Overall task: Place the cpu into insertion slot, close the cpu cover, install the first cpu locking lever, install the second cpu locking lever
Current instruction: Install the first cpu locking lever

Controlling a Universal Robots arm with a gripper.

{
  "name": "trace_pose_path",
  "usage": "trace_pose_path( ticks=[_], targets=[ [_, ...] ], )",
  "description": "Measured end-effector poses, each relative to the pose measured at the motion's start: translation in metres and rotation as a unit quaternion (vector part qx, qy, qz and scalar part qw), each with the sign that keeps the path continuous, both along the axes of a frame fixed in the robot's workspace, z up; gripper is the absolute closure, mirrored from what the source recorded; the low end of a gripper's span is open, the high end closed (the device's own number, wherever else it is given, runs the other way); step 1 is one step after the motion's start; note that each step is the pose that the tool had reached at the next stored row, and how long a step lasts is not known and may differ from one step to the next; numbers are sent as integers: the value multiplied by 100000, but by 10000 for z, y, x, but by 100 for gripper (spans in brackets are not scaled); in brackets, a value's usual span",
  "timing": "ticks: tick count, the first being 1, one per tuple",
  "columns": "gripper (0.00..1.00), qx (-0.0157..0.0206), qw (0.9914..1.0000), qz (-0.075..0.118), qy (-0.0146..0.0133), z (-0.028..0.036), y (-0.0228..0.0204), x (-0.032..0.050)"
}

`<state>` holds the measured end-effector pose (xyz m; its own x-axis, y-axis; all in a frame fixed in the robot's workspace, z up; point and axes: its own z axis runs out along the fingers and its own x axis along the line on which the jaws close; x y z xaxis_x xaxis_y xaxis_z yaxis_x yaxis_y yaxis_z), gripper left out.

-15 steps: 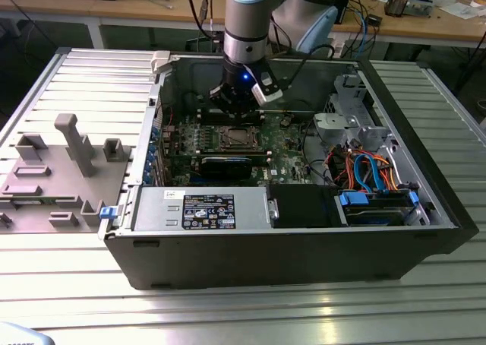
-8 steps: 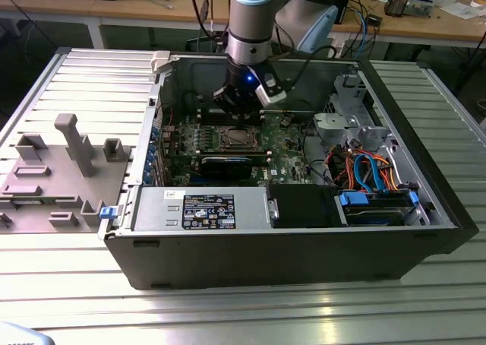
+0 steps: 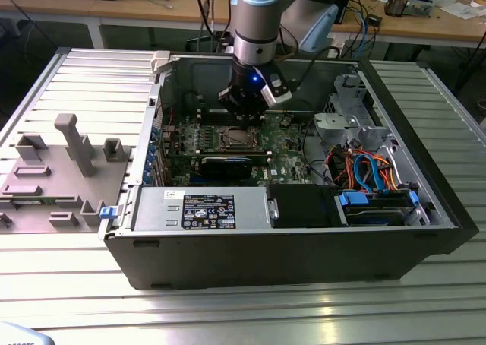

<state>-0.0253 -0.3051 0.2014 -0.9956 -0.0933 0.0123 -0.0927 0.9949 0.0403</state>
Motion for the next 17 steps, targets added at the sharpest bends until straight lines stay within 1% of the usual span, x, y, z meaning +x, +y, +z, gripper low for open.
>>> trace_pose_path(
  ticks=[2, 4, 7, 9, 11, 13, 15, 16, 17],
  targets=[
    [89, 16, 100000, 63, -61, -8, 13, 34],
    [89, -23, 100000, 106, -37, -10, 24, 53],
    [89, -32, 100000, 183, -28, -9, 51, 55],
    [89, -14, 100000, 183, -34, -5, 55, 55],
    [89, 39, 100000, 184, -92, 14, 57, 56],
    [89, -15, 100000, 182, -82, 61, 54, 55],
    [89, -15, 100000, 179, -80, 80, 47, 54],
    [89, -16, 100000, 179, -80, 81, 31, 54],
    [89, -23, 100000, 178, -78, 81, -11, 55]
  ],
)
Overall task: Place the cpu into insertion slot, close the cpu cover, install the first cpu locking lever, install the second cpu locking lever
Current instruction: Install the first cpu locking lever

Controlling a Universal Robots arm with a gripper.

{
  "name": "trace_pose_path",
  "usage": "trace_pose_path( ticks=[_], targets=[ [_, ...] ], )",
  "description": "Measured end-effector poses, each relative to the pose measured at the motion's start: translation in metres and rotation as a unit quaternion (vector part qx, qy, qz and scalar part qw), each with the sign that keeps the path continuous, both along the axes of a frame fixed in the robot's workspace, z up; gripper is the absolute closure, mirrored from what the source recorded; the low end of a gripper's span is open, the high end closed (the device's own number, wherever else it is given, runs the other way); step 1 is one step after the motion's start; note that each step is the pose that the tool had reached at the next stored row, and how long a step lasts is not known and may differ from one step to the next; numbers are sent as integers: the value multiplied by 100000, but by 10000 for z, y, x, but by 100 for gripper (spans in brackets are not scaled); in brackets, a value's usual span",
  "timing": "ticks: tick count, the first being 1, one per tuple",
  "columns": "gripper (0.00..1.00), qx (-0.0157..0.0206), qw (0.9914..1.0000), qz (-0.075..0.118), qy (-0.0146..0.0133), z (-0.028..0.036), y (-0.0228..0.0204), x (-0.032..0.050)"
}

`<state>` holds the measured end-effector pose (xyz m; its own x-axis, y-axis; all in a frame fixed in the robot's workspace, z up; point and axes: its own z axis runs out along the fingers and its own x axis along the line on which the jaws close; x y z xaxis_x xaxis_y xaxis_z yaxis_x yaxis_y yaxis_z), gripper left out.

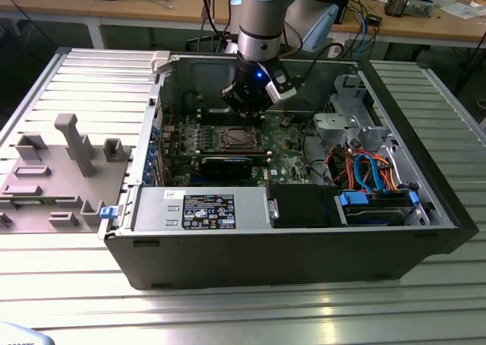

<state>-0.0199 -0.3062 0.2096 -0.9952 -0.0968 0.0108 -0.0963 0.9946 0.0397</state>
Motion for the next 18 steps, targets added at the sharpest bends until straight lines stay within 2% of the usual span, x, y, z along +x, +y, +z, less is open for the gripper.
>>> trace_pose_path(
  ticks=[3, 7, 10, 14, 18],
  targets=[
    [89, -3, 100000, 4, 1, 0, -127, 0],
    [89, -4, 100000, 4, 4, 0, -238, 0],
    [89, 3, 100000, 5, -1, 0, -278, 0],
    [89, -1, 100000, -1, 1, 0, -357, 0],
    [89, 0, 100000, 2, 2, 0, -379, 0]
  ],
)
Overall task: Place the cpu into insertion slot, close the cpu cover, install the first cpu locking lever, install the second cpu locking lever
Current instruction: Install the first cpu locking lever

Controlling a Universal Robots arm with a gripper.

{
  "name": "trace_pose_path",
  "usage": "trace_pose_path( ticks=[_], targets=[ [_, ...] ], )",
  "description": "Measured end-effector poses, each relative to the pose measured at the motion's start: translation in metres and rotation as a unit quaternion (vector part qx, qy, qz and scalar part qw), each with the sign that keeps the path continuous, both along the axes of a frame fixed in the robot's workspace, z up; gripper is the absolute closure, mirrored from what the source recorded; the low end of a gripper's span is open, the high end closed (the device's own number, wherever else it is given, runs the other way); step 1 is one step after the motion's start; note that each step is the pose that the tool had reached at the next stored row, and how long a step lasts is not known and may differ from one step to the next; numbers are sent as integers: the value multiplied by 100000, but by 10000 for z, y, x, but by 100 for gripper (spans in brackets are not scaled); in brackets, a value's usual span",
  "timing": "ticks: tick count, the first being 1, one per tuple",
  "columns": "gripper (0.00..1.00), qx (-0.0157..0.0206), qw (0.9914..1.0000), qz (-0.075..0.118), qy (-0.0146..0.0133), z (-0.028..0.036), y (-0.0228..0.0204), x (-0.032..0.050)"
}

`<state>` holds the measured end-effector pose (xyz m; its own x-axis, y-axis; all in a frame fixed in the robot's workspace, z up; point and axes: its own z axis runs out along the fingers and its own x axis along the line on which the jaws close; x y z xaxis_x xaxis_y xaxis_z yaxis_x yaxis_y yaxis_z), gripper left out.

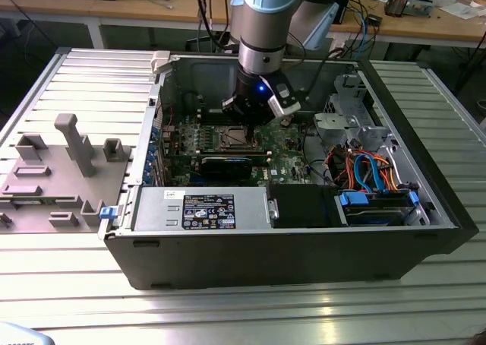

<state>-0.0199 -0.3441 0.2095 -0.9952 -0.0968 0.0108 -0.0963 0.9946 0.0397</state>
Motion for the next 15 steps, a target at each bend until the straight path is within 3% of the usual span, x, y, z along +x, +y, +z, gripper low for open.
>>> trace_pose_path(
  ticks=[15],
  targets=[
    [89, 4, 100000, -3, -3, 0, -97, 0]
  ],
)
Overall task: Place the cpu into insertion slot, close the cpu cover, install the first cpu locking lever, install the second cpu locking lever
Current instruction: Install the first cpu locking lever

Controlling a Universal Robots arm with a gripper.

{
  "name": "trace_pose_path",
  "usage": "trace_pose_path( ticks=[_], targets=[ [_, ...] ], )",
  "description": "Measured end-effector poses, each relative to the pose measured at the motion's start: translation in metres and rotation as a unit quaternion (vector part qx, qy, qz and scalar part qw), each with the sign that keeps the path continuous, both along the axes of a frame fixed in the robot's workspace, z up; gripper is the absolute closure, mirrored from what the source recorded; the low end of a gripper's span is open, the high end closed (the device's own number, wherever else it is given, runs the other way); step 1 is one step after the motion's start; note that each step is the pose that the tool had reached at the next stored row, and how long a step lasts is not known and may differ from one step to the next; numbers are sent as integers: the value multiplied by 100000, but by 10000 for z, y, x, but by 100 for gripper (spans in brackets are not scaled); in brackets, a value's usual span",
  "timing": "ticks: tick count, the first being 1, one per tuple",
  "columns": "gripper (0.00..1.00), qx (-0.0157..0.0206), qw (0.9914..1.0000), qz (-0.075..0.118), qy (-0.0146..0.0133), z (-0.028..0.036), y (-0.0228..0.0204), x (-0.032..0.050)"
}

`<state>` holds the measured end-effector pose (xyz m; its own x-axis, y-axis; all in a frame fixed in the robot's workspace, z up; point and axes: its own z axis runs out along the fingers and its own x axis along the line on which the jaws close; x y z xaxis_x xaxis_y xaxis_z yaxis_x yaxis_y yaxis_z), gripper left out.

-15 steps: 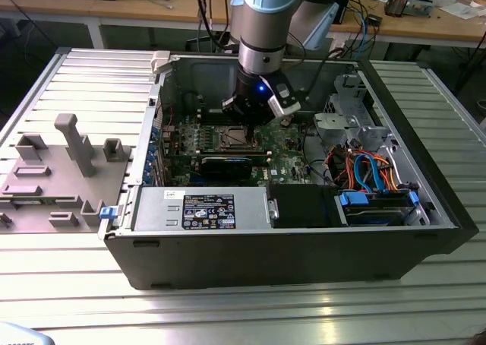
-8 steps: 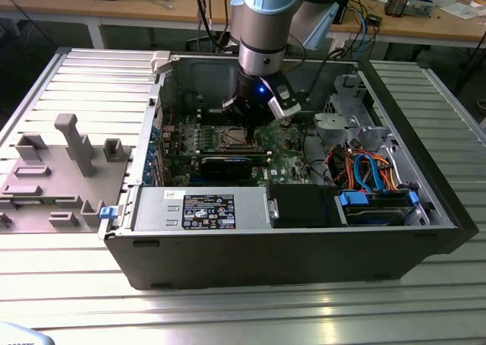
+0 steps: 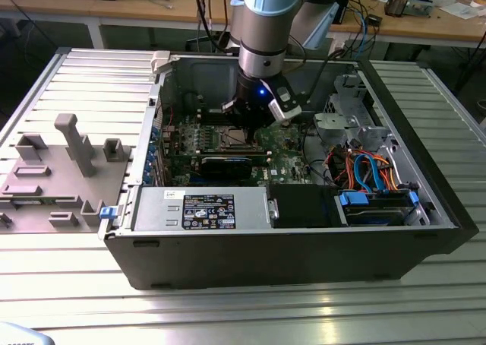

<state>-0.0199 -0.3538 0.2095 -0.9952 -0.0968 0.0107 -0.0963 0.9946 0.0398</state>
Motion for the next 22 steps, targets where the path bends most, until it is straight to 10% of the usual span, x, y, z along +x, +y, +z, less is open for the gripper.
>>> trace_pose_path(
  ticks=[22],
  targets=[
    [89, -9, 100000, 4, 2, 90, -6, 0]
  ],
)
